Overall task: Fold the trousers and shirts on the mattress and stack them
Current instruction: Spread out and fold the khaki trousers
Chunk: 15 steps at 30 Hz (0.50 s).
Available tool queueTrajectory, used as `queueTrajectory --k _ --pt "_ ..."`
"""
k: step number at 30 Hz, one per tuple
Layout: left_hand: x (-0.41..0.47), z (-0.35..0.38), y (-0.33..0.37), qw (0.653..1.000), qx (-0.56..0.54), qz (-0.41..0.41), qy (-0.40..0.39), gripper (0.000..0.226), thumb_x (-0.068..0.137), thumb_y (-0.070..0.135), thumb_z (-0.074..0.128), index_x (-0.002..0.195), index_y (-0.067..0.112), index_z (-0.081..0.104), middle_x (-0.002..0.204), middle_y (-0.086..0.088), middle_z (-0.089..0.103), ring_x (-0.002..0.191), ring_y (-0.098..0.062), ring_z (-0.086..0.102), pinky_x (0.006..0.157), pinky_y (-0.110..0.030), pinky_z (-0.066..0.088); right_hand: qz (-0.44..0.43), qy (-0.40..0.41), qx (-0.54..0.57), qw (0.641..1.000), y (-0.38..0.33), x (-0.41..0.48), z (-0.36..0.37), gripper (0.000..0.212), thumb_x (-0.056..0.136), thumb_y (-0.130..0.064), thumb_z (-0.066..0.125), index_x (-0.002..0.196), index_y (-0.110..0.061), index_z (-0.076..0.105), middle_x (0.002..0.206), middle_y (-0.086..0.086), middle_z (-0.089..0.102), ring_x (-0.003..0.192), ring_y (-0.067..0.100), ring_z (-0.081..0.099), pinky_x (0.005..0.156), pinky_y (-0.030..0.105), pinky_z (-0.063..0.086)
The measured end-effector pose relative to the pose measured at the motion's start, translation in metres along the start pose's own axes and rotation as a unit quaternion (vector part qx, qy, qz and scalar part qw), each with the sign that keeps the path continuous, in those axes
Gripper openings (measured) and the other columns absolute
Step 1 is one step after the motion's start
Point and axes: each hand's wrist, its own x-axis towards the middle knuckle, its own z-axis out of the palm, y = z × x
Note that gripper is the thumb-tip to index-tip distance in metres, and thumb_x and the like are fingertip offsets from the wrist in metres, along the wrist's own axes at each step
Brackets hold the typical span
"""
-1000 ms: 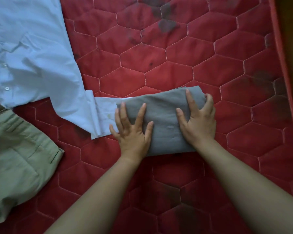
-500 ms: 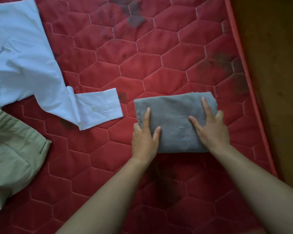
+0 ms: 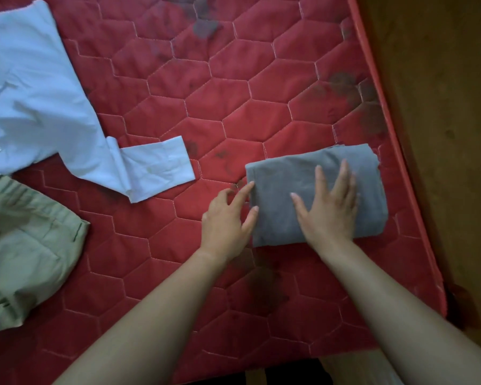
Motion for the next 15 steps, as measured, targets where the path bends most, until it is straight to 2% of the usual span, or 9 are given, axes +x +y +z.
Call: queueTrajectory --k 4,8,15 --pt "-0.006 -0.034 -0.038 0.998 0.041 -0.020 0.035 0.053 0.090 0.051 0.045 0.140 0.039 0.035 0.135 -0.005 0.045 0.124 -0.023 0.043 0.093 -0.043 0.041 -0.077 -0.089 0.034 0.992 -0.049 -0.022 0.008 0.066 0.091 -0.052 0.044 0.145 -0.017 0.027 0.156 0.010 0.012 0.141 0.029 0.017 0.113 0.043 0.021" --pt "-0.021 -0.073 -0.103 0.996 0.042 -0.048 0.069 0.055 0.088 0.053 0.048 0.139 0.034 0.040 0.130 -0.003 0.049 0.120 -0.022 0.046 0.091 -0.043 0.044 -0.141 -0.099 0.000 0.985 -0.117 -0.043 0.024 0.063 0.092 -0.051 0.043 0.142 -0.014 0.034 0.149 0.008 0.031 0.136 0.027 0.027 0.108 0.042 0.027" --pt "-0.072 -0.155 -0.283 0.985 0.089 -0.105 0.105 0.055 0.085 0.052 0.051 0.136 0.031 0.045 0.129 -0.004 0.050 0.117 -0.025 0.048 0.090 -0.043 0.043 -0.222 -0.130 -0.012 0.966 -0.285 -0.094 0.101 0.060 0.091 -0.049 0.046 0.139 -0.014 0.037 0.147 0.009 0.033 0.135 0.027 0.028 0.107 0.043 0.031"
